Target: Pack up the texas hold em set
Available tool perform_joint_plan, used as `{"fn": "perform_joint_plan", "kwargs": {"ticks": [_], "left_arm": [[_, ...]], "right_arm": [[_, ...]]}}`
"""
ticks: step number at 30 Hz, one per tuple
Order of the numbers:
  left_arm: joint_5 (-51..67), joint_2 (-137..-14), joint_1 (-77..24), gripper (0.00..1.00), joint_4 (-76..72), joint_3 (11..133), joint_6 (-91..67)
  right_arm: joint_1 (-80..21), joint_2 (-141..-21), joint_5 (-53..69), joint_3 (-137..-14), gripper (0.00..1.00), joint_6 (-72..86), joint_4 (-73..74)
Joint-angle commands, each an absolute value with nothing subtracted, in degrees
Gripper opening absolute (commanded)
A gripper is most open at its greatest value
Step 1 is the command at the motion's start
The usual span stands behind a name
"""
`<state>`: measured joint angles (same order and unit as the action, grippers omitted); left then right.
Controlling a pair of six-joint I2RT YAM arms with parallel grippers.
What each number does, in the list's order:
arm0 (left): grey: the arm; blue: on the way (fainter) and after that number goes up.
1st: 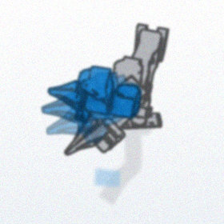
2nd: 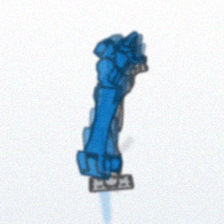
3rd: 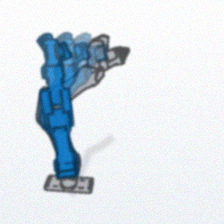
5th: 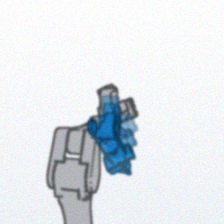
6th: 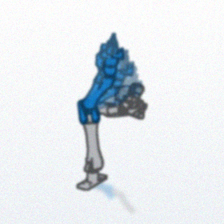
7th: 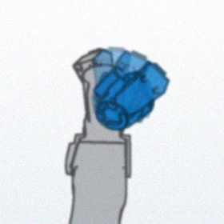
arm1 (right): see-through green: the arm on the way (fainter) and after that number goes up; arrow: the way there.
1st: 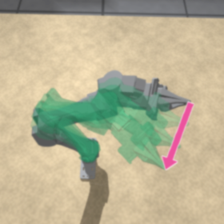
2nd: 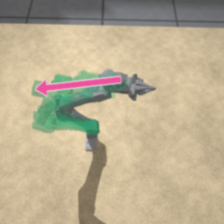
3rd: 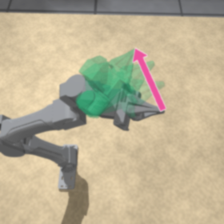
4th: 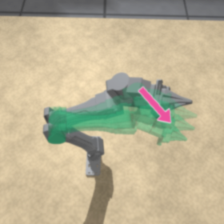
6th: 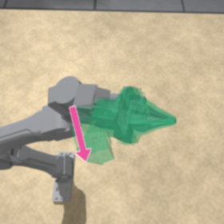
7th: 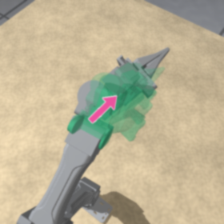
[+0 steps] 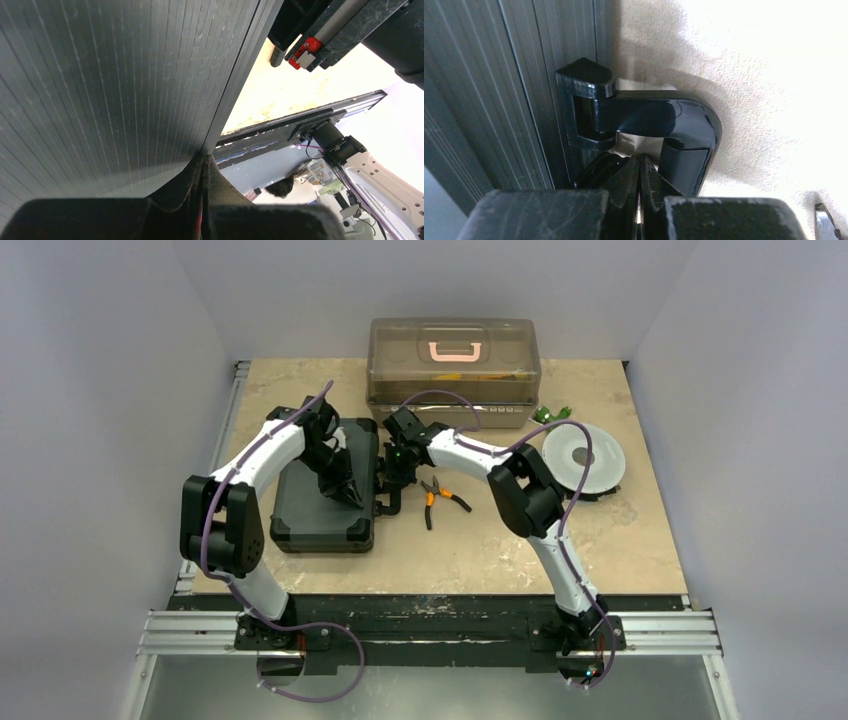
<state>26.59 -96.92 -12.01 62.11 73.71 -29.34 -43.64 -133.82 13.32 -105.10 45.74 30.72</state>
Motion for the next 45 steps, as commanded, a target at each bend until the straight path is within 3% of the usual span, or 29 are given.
{"fn": "perform_joint_plan", "kwargs": {"ticks": [1, 9, 16, 19, 31, 38, 40, 42, 45], "left_arm": [[19.55, -100.05, -12.39, 0.0, 58.89, 70.49, -27.84], [19.14, -98.85, -12.39, 0.0, 59.29, 71.02, -28.11], [15.49, -96.86, -12.3, 0.0, 62.72, 76.24, -27.75], [14.79, -95.98, -12.3, 0.0, 63.62, 78.83, -28.3], [12.59, -86.82, -22.54, 0.0, 61.0, 80.47, -30.28], [10.61, -78.69, -31.14, 0.0, 57.9, 78.22, -35.67], [8.72, -74.6, -32.32, 0.0, 57.56, 77.7, -36.89], [6.97, -69.53, -32.54, 0.03, 57.28, 77.35, -37.86], [3.38, -60.84, -32.54, 0.23, 57.1, 78.28, -37.42]], "right_arm": [[-50.29, -139.55, 22.14, -101.39, 0.0, 40.23, 18.17], [-49.67, -133.9, 22.32, -100.07, 0.0, 38.57, 15.45], [-44.2, -129.91, 12.91, -119.69, 0.0, 34.36, 40.6], [-41.67, -124.13, 10.82, -119.76, 0.0, 32.01, 45.49], [-31.96, -82.84, 2.43, -75.48, 0.0, 25.75, 47.43], [-31.46, -61.49, -4.73, -63.42, 0.0, 34.88, 53.9], [-31.46, -57.02, -8.09, -64.12, 0.05, 35.92, 56.85], [-31.46, -53.75, -11.62, -66.76, 0.17, 35.63, 60.01], [-31.47, -50.13, -15.37, -71.76, 0.31, 34.01, 63.25]]}}
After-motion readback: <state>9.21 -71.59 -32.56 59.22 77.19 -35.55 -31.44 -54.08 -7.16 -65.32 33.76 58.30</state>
